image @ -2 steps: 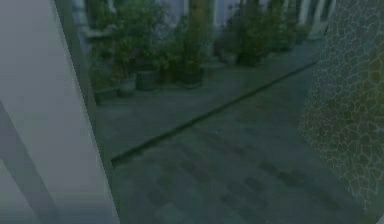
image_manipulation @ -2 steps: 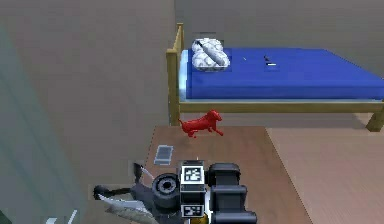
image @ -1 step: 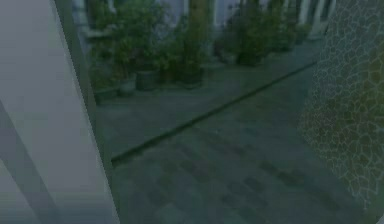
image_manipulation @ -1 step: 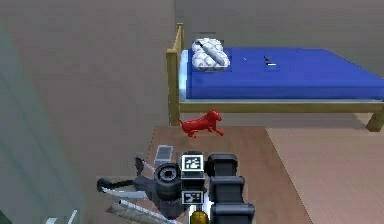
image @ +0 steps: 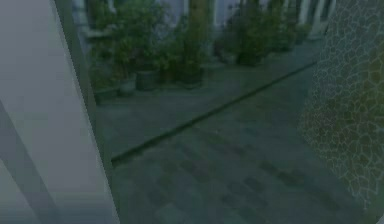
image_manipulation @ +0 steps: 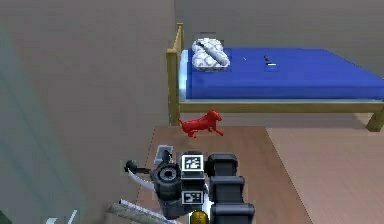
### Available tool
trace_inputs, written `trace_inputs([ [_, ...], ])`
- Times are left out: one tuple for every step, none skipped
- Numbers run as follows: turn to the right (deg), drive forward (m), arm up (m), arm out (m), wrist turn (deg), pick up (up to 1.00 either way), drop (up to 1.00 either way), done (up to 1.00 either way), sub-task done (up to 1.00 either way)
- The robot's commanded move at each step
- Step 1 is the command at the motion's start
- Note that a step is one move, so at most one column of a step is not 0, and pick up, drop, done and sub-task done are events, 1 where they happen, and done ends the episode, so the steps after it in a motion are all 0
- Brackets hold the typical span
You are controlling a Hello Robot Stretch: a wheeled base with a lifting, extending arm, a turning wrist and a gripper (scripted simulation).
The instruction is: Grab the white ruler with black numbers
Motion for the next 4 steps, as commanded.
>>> trace_inputs([
  [0.0,0.00,-0.30,0.00,0.0,0.00,0.00,0.00,0.00],
  [0.0,0.00,0.00,0.00,0.0,1.00,0.00,0.00,0.00],
  [0.0,0.00,0.10,0.00,0.0,0.00,0.00,0.00,0.00],
  [0.0,0.00,0.00,0.00,0.0,0.00,0.00,1.00,0.00],
])
